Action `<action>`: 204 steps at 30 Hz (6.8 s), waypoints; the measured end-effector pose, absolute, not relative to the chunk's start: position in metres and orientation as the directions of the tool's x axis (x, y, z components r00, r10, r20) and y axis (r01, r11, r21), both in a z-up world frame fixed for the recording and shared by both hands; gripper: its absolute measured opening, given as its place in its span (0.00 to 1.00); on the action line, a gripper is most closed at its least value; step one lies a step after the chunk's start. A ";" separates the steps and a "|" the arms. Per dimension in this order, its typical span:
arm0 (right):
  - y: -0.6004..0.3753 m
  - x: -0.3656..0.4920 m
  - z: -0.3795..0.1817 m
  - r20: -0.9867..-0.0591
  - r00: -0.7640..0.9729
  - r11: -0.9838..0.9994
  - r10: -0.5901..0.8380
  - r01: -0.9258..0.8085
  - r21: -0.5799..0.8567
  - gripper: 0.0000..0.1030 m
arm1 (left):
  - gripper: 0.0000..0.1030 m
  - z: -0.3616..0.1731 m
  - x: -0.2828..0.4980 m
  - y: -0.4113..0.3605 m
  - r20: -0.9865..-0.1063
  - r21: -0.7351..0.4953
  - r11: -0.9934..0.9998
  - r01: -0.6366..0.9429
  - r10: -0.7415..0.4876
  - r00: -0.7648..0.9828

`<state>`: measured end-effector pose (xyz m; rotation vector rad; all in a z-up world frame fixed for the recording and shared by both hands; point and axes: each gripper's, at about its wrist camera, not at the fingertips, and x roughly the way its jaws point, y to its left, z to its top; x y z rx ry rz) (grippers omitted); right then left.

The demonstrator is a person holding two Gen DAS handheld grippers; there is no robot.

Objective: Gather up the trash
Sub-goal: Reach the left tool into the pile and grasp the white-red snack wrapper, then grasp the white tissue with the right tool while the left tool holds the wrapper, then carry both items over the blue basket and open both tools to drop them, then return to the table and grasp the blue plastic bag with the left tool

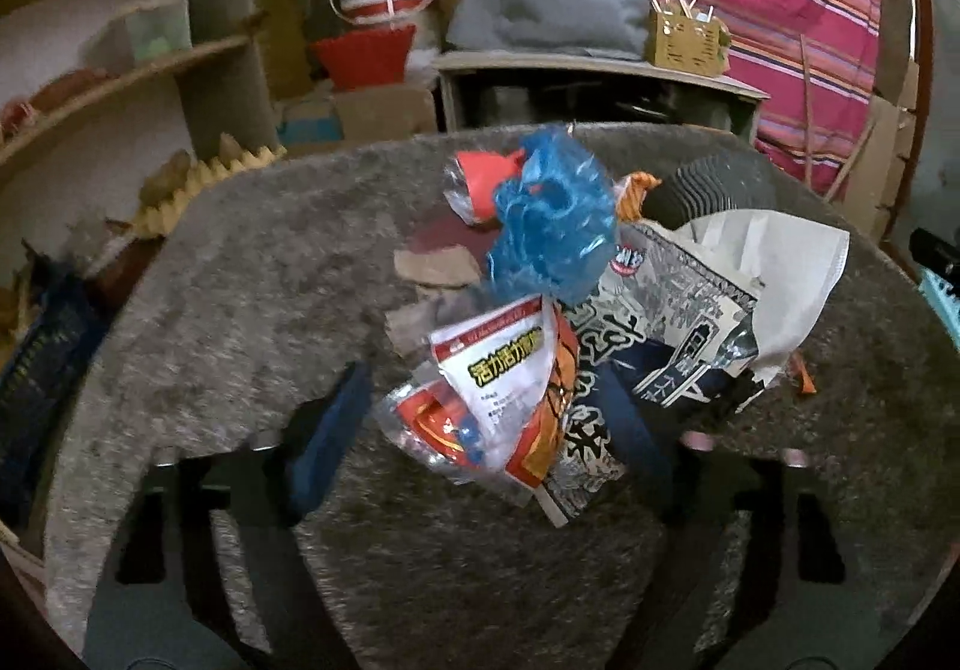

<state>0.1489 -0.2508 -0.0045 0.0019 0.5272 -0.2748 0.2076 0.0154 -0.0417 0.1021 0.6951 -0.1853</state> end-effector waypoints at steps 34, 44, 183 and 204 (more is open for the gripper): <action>-0.148 0.158 -0.012 -0.533 0.845 0.997 -0.053 0.016 -0.075 0.84 | 0.35 -0.015 0.168 0.114 -0.556 -0.018 0.999 0.047 -0.049 0.830; -0.136 0.158 -0.018 -0.574 0.819 0.997 0.001 -0.042 -0.059 0.84 | 0.35 -0.015 0.166 0.119 -0.553 -0.026 0.999 0.040 -0.048 0.832; -0.310 0.153 -0.003 -0.553 0.760 0.915 -0.343 0.403 -0.013 0.96 | 0.94 -0.004 0.187 0.019 -0.520 -0.001 0.997 0.076 -0.065 0.852; -0.285 0.161 -0.006 -0.565 0.785 0.954 -0.254 0.301 -0.010 0.95 | 0.05 -0.032 0.207 0.000 -0.628 -0.024 0.977 0.210 -0.178 0.757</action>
